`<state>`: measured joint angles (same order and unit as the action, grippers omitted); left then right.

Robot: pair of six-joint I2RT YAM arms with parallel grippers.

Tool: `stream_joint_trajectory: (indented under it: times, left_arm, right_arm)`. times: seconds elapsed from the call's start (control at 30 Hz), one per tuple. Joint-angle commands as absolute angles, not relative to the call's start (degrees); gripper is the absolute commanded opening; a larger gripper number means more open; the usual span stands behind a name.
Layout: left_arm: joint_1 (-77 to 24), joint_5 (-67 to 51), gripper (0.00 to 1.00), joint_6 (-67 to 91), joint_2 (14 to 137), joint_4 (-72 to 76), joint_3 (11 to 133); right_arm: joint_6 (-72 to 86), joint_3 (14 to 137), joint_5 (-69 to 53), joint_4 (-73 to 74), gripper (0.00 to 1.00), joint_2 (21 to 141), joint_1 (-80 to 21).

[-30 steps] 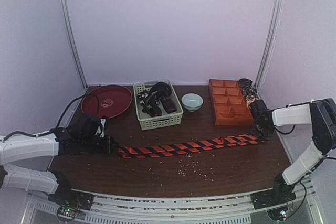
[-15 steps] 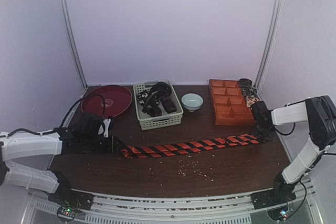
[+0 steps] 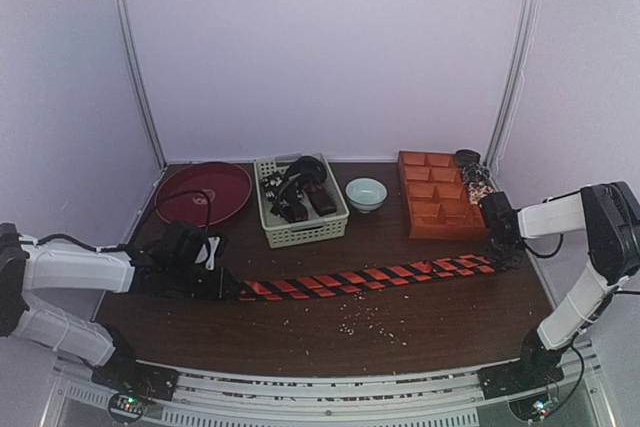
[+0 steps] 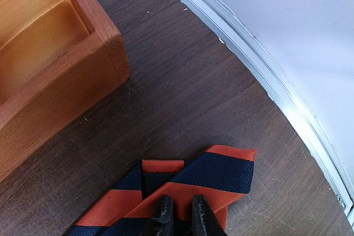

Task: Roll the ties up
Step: Fold the tie at the center of the board.

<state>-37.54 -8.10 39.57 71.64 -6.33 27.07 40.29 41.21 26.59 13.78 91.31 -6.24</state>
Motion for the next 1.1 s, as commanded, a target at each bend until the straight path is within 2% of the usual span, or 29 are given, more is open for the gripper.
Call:
stream_joint_trajectory:
  times: [0.0,0.17,0.3,0.43,0.63,0.9,1.07]
  left_arm:
    - [-37.3,-7.0,0.17,41.0,71.6,-4.2,23.4]
    - [-37.3,-6.4,0.17,41.5,75.3,-2.2,22.7]
    - [-37.2,-5.8,0.11,42.1,76.7,-3.3,23.8]
    - [-37.7,-5.7,0.11,43.6,70.5,-6.9,25.4]
    - [-37.7,-1.3,0.17,42.2,62.0,-12.1,30.7]
    - [-37.7,-8.1,0.1,40.2,73.5,-3.3,32.8]
    - [-37.8,-8.2,0.09,41.9,78.6,-0.6,30.7]
  right_arm:
    - [40.3,40.6,27.3,15.9,0.14,92.7,-5.3]
    - [40.1,40.6,27.3,15.7,0.14,92.7,-4.9]
    - [39.7,40.4,26.9,15.4,0.14,92.5,-4.8]
    - [39.3,40.0,26.2,14.8,0.14,91.8,-4.8]
    - [39.1,39.8,25.9,14.3,0.14,91.6,-4.8]
    - [39.3,39.5,25.5,14.0,0.14,91.5,-4.8]
    - [39.6,39.5,25.8,14.3,0.14,91.6,-4.7]
